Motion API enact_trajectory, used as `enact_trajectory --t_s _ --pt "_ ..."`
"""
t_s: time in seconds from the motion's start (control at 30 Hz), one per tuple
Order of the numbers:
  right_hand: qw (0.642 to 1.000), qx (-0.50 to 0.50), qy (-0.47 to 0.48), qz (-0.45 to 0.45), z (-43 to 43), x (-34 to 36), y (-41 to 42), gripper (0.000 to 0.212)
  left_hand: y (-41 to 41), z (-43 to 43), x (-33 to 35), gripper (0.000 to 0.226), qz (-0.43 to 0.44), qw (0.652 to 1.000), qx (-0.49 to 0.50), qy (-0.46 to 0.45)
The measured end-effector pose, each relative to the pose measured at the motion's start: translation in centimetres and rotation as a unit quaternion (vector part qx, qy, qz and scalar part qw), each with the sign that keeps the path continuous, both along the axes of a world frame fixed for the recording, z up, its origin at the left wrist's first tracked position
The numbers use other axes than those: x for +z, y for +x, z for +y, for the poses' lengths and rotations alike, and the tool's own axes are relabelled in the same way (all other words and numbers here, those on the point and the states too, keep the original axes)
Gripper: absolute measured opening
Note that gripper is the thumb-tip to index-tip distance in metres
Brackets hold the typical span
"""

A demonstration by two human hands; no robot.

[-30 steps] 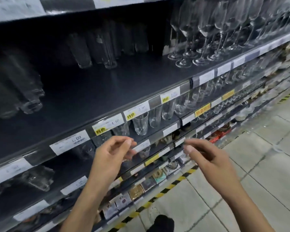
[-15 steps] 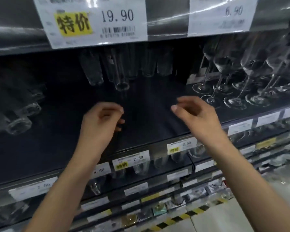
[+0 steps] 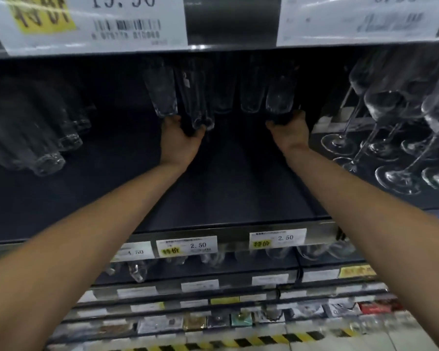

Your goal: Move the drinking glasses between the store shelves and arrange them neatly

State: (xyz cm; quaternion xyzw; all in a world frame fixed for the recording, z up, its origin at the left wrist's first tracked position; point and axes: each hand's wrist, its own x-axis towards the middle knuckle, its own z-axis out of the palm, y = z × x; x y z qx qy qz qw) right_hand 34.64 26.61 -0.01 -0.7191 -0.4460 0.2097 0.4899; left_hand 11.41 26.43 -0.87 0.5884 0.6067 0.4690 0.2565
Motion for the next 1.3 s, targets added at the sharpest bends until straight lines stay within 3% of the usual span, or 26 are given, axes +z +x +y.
enact_trajectory --t_s 0.17,0.3,0.53,0.87,1.3 --pt "0.995 -0.047 0.057 -0.06 3.0 -0.5 1.1 0.053 1.8 1.9 0.0 0.083 0.035 0.998 0.011 0.053" --pt "0.992 -0.074 0.05 -0.089 4.7 -0.3 1.2 0.063 2.3 3.5 -0.2 0.095 0.044 0.996 0.018 0.075" --pt "0.978 -0.096 0.059 -0.175 5.5 0.2 0.6 0.054 2.4 4.5 -0.1 0.082 -0.003 0.997 0.016 0.072" --pt "0.972 -0.14 0.022 -0.187 8.4 0.1 0.0 0.083 2.3 5.0 -0.5 0.068 0.007 0.998 0.014 0.063" --pt "0.969 -0.168 -0.011 -0.179 9.1 0.2 -0.3 0.058 2.3 4.9 -0.4 0.063 0.015 0.998 0.029 0.062"
